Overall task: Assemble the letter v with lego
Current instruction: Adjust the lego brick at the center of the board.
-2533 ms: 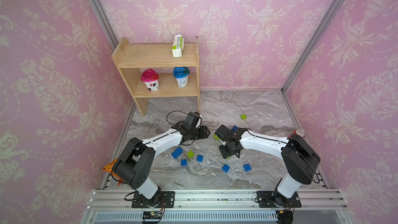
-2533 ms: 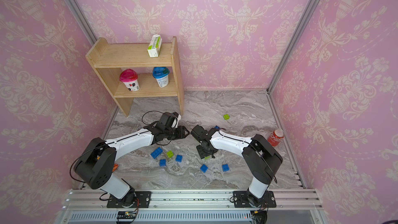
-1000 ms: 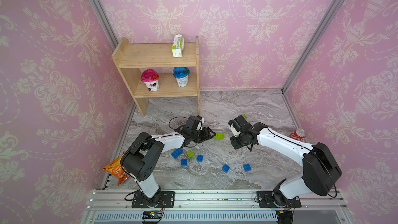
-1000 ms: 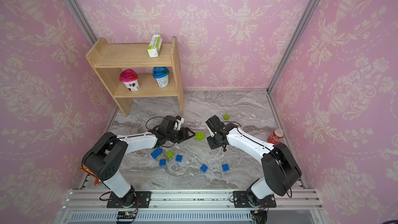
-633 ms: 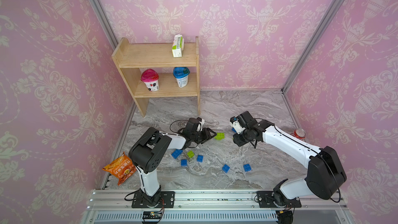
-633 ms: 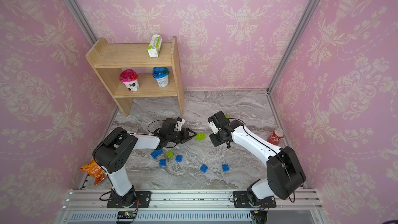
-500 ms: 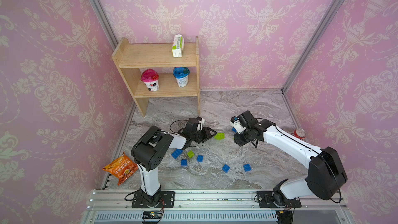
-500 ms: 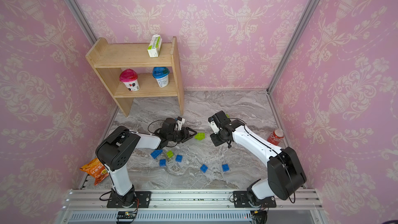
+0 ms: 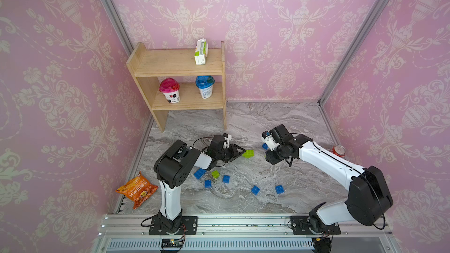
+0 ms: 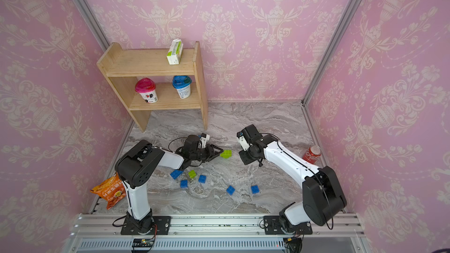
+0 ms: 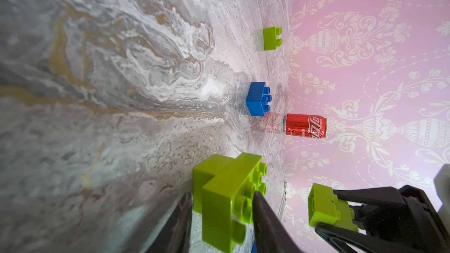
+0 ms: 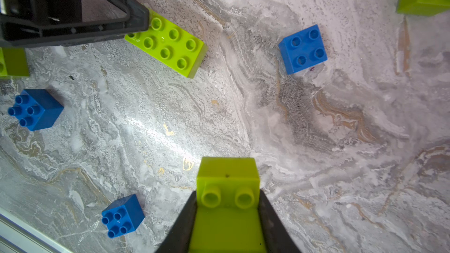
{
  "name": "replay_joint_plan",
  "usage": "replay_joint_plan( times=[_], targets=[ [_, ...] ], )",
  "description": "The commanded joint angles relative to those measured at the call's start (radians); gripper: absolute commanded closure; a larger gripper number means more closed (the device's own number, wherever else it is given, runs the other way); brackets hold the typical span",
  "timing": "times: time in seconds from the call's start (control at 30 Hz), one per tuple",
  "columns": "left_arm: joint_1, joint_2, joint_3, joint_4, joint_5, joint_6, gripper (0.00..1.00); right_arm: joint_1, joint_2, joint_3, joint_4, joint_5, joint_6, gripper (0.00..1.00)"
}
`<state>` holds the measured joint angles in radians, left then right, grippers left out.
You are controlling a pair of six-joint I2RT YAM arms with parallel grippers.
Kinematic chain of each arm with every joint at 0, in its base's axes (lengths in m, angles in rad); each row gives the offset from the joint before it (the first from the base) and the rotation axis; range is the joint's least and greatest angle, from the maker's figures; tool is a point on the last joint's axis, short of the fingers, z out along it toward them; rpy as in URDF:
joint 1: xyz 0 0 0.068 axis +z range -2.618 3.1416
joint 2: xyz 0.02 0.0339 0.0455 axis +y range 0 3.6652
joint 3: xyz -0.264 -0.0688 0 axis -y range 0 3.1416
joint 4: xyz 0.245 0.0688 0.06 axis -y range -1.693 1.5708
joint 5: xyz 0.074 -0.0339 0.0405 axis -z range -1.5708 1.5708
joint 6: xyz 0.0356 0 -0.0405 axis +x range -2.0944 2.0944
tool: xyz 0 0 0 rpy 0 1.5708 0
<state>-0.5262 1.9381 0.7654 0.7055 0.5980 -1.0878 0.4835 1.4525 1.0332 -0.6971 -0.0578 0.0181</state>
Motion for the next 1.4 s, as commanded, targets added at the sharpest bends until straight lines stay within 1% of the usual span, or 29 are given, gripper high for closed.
replay_joint_plan(
  times=[0.0,0.13,0.2,0.3,0.43,0.6,0.7,0.77,0.87,1.03,1.1,1.23,1.37],
  targets=[
    [0.008,0.020,-0.011,0.029,0.022,-0.011,0.60,-0.012,-0.004,0.025,-0.019,-0.024,-0.027,1.00],
    [0.008,0.021,-0.011,0.024,0.020,-0.011,0.63,-0.012,0.018,0.042,-0.020,-0.051,-0.059,0.99],
    [0.009,0.021,-0.011,0.019,0.021,-0.009,0.64,-0.013,0.034,0.053,-0.018,-0.080,-0.098,0.98],
    [0.008,0.022,-0.008,0.014,0.021,-0.007,0.65,-0.013,0.061,0.066,-0.005,-0.073,-0.160,0.98],
    [0.008,0.024,-0.002,-0.001,0.019,-0.002,0.66,-0.013,0.106,0.091,-0.001,-0.068,-0.295,0.99],
    [0.009,0.020,0.009,-0.027,0.023,0.010,0.66,-0.014,0.134,0.120,0.003,-0.090,-0.505,0.99],
    [0.009,0.005,0.023,-0.086,0.022,0.047,0.66,-0.013,0.161,0.179,-0.032,-0.099,-0.641,0.98],
    [0.009,-0.007,0.033,-0.124,0.022,0.075,0.65,-0.014,0.195,0.214,-0.063,-0.097,-0.727,1.00],
    [0.009,-0.013,0.050,-0.172,0.023,0.106,0.64,-0.014,0.254,0.274,-0.120,-0.095,-0.823,1.00],
    [0.009,-0.007,0.064,-0.186,0.038,0.119,0.64,-0.024,0.335,0.357,-0.166,-0.108,-0.911,1.00],
    [0.009,-0.013,0.063,-0.193,0.043,0.128,0.60,-0.027,0.353,0.381,-0.168,-0.109,-0.928,1.00],
    [0.009,-0.049,0.053,-0.198,0.050,0.137,0.52,-0.042,0.386,0.429,-0.163,-0.124,-0.919,1.00],
    [0.009,-0.054,0.039,-0.162,0.060,0.113,0.54,-0.058,0.397,0.445,-0.116,-0.144,-0.881,1.00]
  ],
)
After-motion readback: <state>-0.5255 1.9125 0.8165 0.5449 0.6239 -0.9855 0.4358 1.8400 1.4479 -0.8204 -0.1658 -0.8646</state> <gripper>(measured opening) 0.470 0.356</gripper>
